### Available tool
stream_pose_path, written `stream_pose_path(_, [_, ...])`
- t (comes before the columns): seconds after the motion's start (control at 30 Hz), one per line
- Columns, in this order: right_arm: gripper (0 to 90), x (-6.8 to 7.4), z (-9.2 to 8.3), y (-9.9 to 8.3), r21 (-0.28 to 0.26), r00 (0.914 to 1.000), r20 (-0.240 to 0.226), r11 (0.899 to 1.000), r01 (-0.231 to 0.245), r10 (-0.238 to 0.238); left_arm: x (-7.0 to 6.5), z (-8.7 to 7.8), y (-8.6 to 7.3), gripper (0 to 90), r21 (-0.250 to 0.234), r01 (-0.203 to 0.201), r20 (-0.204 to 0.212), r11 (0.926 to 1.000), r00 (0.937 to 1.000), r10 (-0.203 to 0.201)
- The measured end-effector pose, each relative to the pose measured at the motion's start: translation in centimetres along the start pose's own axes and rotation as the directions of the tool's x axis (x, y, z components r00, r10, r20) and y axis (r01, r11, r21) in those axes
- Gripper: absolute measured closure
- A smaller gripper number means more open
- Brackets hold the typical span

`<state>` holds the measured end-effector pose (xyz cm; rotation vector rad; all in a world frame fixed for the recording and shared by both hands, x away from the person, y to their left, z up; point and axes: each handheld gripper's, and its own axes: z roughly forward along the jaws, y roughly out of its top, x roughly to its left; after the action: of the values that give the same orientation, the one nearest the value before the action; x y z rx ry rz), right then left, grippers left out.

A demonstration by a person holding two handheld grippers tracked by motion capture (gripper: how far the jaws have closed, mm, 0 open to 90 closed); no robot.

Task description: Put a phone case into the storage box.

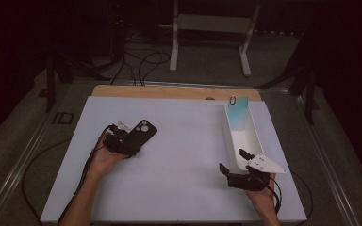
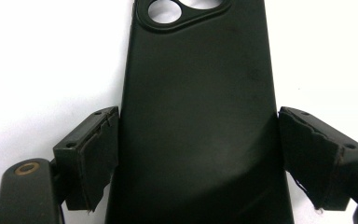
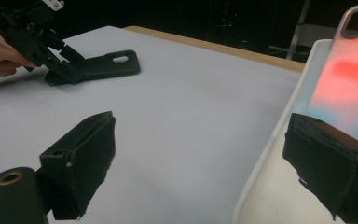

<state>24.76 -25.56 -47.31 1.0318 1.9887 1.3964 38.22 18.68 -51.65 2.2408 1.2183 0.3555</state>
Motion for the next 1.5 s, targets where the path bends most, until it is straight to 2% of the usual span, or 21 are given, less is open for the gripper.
stream_pose_path(0.2, [9.1,0.0,0.0,0.0,-0.003,1.0,0.001,1.0,-0.004,0.004,-0.9,-1.2,0.4,16.6,-0.068,-0.006,-0.007,0.9976,1.0,0.006])
stream_pose_path(0.33, [9.1,-0.1,0.0,0.1,-0.003,0.9999,-0.002,1.0,-0.01,0.01,-1.5,-2.3,0.5,16.5,-0.13,-0.011,-0.017,0.9915,0.9998,0.009])
stream_pose_path(0.43, [9.5,-0.1,0.1,0.2,0.009,0.9999,0.006,1.0,-0.013,0.013,-2.3,-3.4,0.4,16.4,-0.201,0.002,-0.02,0.9795,0.9998,-0.006])
stream_pose_path(0.5, [9.5,-0.1,0.1,0.3,0.012,0.9998,0.004,1.0,-0.017,0.017,-2.9,-3.9,0.2,16.4,-0.232,0.001,-0.022,0.9728,0.9997,-0.006])
stream_pose_path(0.57, [9.5,-0.2,0.1,0.4,0.012,0.9997,0.004,1.0,-0.026,0.026,-3.4,-4.3,0.1,16.3,-0.254,-0.015,-0.025,0.967,0.9996,0.009])
stream_pose_path(0.63, [9.5,-0.3,0.2,0.6,0.012,0.9993,-0.004,0.999,-0.037,0.037,-4.1,-4.7,-0.2,16.1,-0.291,-0.037,-0.013,0.9559,0.9993,0.035])
stream_pose_path(0.77, [9.5,-0.4,0.2,0.9,0.012,0.9993,-0.006,0.999,-0.036,0.036,-5.3,-5.1,-0.6,16.0,-0.333,-0.068,-0.02,0.9406,0.9976,0.066])
stream_pose_path(0.87, [9.5,-0.4,0.5,1.2,0.015,0.9985,-0.009,0.998,-0.054,0.054,-5.8,-5.4,-0.7,16.0,-0.359,-0.076,-0.017,0.9302,0.997,0.075])
stream_pose_path(0.93, [9.5,-0.4,0.8,1.6,0.022,0.9976,-0.022,0.998,-0.065,0.065,-6.0,-5.7,-0.7,16.0,-0.37,-0.083,-0.024,0.9254,0.9965,0.08])
stream_pose_path(1.0, [9.4,-0.2,1.1,2.0,0.037,0.9979,-0.024,0.998,-0.058,0.059,-6.0,-6.1,-0.6,16.0,-0.383,-0.079,-0.008,0.9205,0.9966,0.082])
stream_pose_path(1.07, [9.4,-0.2,1.4,2.5,0.048,0.9979,-0.032,0.997,-0.055,0.057,-6.1,-6.4,-0.6,16.0,-0.391,-0.082,-0.013,0.9167,0.9964,0.084])
stream_pose_path(1.2, [9.4,-0.3,2.1,3.7,0.066,0.9944,-0.064,0.995,-0.08,0.084,-6.3,-7.0,-0.6,16.0,-0.411,-0.085,-0.016,0.9077,0.9961,0.087])
stream_pose_path(1.33, [9.4,-0.1,2.9,5.0,0.082,0.9937,-0.087,0.995,-0.063,0.07,-6.6,-7.5,-0.5,16.0,-0.439,-0.09,-0.015,0.894,0.9956,0.092])
stream_pose_path(1.4, [9.4,0.1,3.4,5.7,0.103,0.9949,-0.08,0.993,-0.053,0.061,-6.8,-7.7,-0.4,16.0,-0.45,-0.094,-0.017,0.8882,0.9952,0.096])
stream_pose_path(1.5, [9.5,0.4,4.0,6.6,0.1,0.9938,-0.097,0.994,-0.045,0.055,-7.2,-8.0,-0.3,15.9,-0.464,-0.105,-0.021,0.8796,0.9939,0.108])
